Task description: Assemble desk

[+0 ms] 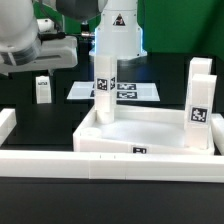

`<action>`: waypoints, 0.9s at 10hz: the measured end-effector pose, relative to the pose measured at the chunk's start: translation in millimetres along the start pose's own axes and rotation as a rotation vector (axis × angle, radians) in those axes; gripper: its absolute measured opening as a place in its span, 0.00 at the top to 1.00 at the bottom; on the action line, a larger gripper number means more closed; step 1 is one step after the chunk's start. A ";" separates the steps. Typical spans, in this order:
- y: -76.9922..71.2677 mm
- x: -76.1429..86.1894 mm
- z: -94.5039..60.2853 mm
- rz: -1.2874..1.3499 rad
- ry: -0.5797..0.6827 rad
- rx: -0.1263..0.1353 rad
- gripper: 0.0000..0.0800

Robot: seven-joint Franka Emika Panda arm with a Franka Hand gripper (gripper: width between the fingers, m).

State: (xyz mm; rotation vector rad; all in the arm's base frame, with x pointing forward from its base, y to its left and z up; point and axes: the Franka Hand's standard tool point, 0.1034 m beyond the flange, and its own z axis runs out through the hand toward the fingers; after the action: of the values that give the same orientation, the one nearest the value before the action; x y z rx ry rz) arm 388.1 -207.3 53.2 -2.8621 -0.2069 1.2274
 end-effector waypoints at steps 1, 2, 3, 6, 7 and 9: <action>1.1 -1.4 -1.9 0.009 -0.005 0.000 0.19; 1.2 -1.2 -1.6 0.009 -0.005 0.000 0.19; 1.2 -1.2 -1.3 0.009 -0.006 0.000 0.19; -8.1 7.5 0.8 0.001 -0.003 -0.009 0.19; -11.6 10.1 0.0 -0.006 -0.004 -0.011 0.19; -18.4 16.2 -1.8 -0.022 -0.001 -0.015 0.19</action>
Offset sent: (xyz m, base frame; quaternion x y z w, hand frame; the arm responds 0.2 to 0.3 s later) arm 0.0000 0.0000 0.0000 0.0000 0.0000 0.0000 1.0000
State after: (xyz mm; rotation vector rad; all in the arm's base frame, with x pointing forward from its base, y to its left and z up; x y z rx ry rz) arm 398.3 -186.9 44.1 -2.8641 -0.2481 1.2282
